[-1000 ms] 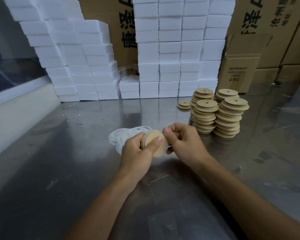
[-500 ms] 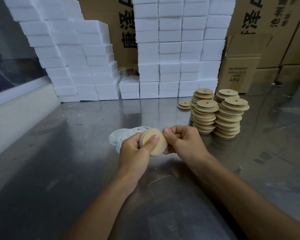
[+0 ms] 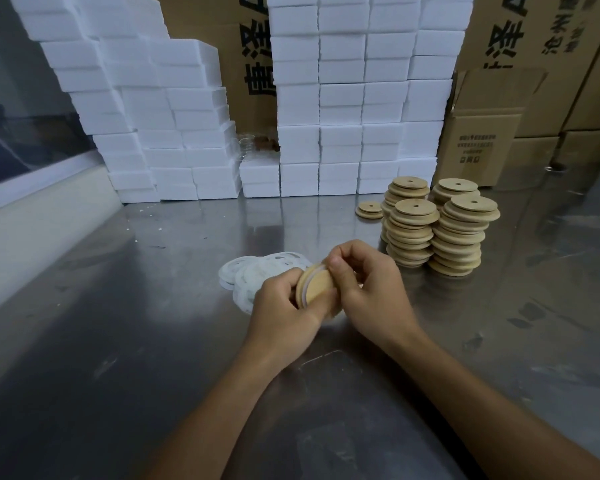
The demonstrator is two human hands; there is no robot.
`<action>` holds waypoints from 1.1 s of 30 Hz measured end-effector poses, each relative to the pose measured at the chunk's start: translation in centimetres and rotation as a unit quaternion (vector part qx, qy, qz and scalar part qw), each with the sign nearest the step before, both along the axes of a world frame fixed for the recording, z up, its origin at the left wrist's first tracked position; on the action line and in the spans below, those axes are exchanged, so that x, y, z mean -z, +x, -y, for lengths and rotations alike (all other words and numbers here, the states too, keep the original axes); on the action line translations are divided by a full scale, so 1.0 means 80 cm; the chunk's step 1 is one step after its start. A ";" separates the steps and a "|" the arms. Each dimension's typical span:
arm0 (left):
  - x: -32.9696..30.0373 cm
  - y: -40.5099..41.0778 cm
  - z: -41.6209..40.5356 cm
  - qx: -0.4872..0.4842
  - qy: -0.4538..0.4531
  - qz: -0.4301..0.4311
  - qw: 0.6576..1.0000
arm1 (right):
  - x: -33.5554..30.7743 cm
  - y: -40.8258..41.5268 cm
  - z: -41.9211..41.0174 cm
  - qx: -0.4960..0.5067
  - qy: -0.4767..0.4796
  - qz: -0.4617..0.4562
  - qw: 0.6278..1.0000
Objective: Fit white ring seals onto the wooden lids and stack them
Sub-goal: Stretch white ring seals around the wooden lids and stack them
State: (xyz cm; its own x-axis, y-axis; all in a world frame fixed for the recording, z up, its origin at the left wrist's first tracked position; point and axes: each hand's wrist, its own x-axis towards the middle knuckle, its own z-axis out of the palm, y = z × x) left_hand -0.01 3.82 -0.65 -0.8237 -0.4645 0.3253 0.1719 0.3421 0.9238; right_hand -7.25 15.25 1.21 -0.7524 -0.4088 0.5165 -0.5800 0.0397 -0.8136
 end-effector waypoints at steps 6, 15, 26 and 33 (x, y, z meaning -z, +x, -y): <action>-0.001 0.000 0.003 -0.040 -0.030 -0.006 0.999 | -0.001 -0.008 -0.001 0.021 0.027 0.030 0.999; 0.001 -0.002 0.006 -0.033 0.012 -0.014 0.999 | 0.000 -0.014 -0.002 -0.028 -0.025 0.111 0.993; 0.001 -0.004 0.009 -0.032 0.063 -0.037 0.997 | 0.004 -0.009 0.000 -0.085 -0.084 0.240 0.963; 0.001 -0.006 0.011 -0.035 0.109 -0.038 0.993 | 0.006 -0.007 0.002 -0.081 -0.066 0.220 0.970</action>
